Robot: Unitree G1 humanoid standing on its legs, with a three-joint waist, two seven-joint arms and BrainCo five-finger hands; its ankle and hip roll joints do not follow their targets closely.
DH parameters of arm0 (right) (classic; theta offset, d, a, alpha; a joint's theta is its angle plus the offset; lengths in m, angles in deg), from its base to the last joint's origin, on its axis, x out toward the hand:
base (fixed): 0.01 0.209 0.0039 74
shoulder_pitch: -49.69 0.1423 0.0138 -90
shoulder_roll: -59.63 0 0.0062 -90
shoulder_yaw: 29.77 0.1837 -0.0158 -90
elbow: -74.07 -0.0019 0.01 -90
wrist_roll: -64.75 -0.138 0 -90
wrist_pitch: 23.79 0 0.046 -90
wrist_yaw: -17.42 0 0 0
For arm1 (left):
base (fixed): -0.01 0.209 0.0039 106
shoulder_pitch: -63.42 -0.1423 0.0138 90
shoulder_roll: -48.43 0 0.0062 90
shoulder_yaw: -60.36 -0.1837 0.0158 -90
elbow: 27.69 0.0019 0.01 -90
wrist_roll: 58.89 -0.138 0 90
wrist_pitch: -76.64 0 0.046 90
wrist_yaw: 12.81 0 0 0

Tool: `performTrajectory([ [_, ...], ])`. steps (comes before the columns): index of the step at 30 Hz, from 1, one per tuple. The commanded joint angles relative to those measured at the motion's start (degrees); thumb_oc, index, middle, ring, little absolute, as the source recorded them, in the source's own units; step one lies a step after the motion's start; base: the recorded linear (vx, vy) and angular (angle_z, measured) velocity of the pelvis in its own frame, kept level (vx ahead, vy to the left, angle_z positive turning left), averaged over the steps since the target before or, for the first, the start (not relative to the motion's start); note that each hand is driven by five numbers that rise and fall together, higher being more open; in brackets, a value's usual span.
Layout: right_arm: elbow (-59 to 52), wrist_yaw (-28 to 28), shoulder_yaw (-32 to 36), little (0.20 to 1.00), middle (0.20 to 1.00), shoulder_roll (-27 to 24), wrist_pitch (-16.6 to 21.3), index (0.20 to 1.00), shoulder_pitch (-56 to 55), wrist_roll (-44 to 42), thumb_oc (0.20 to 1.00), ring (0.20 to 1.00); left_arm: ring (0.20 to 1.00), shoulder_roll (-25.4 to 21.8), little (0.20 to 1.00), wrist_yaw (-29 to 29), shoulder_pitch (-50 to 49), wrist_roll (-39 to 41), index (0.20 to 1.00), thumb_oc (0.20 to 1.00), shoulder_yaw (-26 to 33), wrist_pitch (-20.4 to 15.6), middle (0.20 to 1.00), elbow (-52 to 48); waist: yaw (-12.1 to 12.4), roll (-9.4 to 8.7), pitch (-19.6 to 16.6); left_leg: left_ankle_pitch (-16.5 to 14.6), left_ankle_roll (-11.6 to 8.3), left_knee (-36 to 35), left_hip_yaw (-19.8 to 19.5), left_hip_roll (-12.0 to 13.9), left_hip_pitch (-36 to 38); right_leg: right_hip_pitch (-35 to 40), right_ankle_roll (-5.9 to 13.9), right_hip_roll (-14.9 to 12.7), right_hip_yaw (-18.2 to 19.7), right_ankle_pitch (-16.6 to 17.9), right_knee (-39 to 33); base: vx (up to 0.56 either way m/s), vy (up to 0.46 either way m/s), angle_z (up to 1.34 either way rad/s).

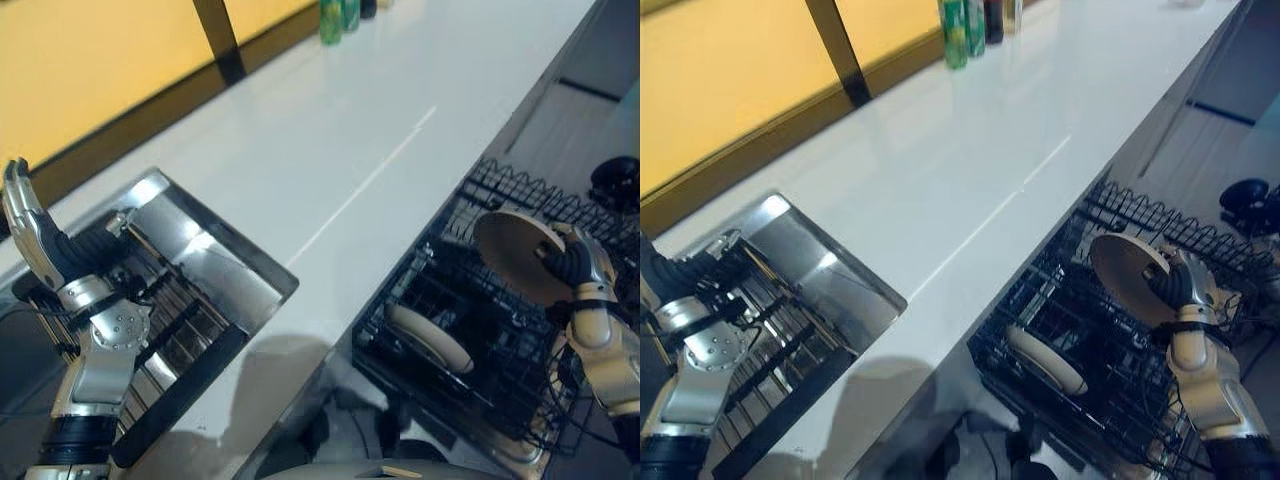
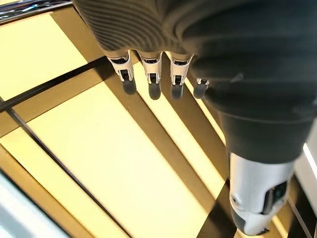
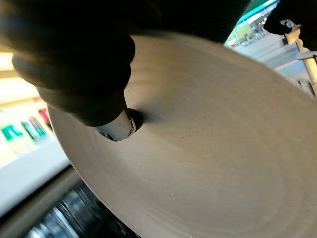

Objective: Pick up plates and place into dishwasher.

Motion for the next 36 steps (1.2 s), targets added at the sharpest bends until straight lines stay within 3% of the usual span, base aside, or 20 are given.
performTrajectory([
  [1, 0.24, -4.78, -3.06, 0.2, 0.2, -3.84, 0.71, 0.2, 8.02, -3.35, 0.2, 0.2, 1.0, -5.87, 1.0, 3.95, 4.98, -1.38, 1.0, 1.0, 0.36, 0.02, 1.0, 1.65, -0.34, -3.58, 2.1, -3.37, 0.38, 4.78, -0.71, -1.5, -3.44, -0.08, 3.64, -1.81, 2.01, 1.14, -2.04, -0.11, -0.065, 0.0],
  [9, 7.17, -3.74, -7.84, 0.2, 0.2, -3.87, 1.62, 0.2, 12.64, -11.39, 0.2, 0.2, 1.0, -7.29, 1.0, 7.25, 7.69, -0.56, 1.0, 1.0, -1.39, 0.14, 1.0, 2.52, 0.43, -3.17, 6.14, -1.85, -0.2, 5.2, -2.45, -1.2, -7.09, -2.98, 3.21, -1.98, 0.75, 1.01, -1.11, -0.06, -0.042, 0.02],
  [18, 14.11, -1.65, -11.92, 0.2, 0.2, -3.15, 2.95, 0.2, 15.47, -11.95, 0.2, 0.2, 1.0, -7.52, 1.0, 8.34, 10.35, -1.16, 1.0, 1.0, -2.86, 0.68, 1.0, 3.29, 1.08, -3.11, 8.41, -1.29, -0.89, 6.6, -3.38, -0.78, -9.15, -4.41, 2.79, -2.49, -0.81, 0.68, 0.19, 0.0, -0.042, 0.05],
  [29, 24.76, -1.54, -20.9, 0.2, 0.2, -0.48, 5.3, 0.2, 24.28, -15.57, 0.2, 0.2, 1.0, -9.6, 1.0, 10.79, 19.77, -0.64, 1.0, 1.0, -7.01, 3.65, 1.0, 5.59, 0.57, -0.7, 13.44, -0.04, -0.81, 6.76, -3.4, -0.99, -13.92, -10.16, 1.86, -2.8, -1.34, 1.02, 2.02, -0.08, -0.017, -0.01],
  [36, 28.67, 0.04, -22.71, 0.2, 0.2, 0.03, 6.48, 0.2, 26.25, -16.48, 0.2, 0.2, 1.0, -10.18, 1.0, 10.82, 23.38, -0.3, 1.0, 1.0, -8.18, 5.11, 1.0, 5.64, 0.21, 0.29, 14.61, 0.06, -0.38, 6.18, -2.84, -1.88, -14.2, -11.51, 1.72, -3.18, -1.34, 1.13, 2.68, -0.07, 0.02, -0.01],
])
